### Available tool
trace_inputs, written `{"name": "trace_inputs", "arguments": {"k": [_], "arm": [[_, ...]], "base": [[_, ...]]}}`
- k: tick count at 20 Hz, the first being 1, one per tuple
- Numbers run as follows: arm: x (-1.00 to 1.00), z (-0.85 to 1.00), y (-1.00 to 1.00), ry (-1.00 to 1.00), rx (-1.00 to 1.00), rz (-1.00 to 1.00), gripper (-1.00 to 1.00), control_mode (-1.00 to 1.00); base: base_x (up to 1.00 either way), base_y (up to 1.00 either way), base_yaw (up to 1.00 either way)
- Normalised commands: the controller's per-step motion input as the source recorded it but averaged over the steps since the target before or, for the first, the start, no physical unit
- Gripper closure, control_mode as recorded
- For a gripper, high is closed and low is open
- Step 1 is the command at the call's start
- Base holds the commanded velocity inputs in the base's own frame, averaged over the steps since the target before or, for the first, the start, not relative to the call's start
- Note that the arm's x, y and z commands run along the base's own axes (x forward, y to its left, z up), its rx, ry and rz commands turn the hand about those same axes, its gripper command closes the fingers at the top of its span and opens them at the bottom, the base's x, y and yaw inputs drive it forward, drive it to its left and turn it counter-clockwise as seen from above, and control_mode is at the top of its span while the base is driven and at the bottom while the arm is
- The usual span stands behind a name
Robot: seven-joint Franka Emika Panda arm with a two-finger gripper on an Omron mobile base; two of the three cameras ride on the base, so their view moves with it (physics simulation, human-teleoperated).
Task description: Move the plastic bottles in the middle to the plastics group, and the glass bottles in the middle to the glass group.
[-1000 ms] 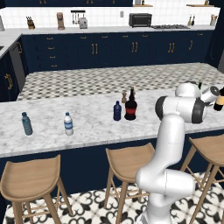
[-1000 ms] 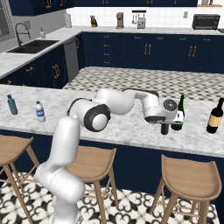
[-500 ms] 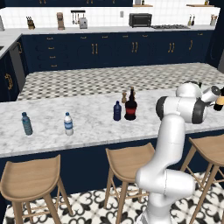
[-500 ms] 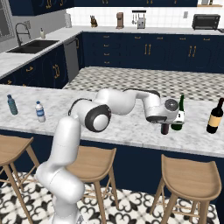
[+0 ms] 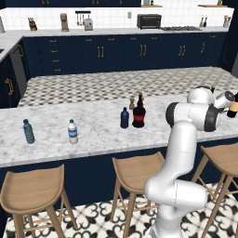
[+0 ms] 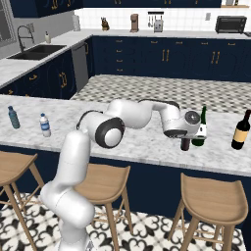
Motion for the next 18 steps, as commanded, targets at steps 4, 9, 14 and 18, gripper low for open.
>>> {"name": "trace_inputs", "arguments": {"k": [4, 9, 14, 18], "arm": [[0.00, 0.06, 0.00, 0.00, -0.02, 0.00, -1.00, -1.00], [0.00, 0.06, 0.00, 0.00, -0.01, 0.00, -1.00, -1.00], [-0.12, 0.17, 0.11, 0.00, 0.00, 0.00, -1.00, -1.00], [-0.38, 0.21, 0.38, 0.00, 0.00, 0.00, -1.00, -1.00]], "base": [[0.00, 0.00, 0.00], [0.00, 0.00, 0.00], [0.00, 0.00, 0.00], [0.00, 0.00, 0.00]]}}
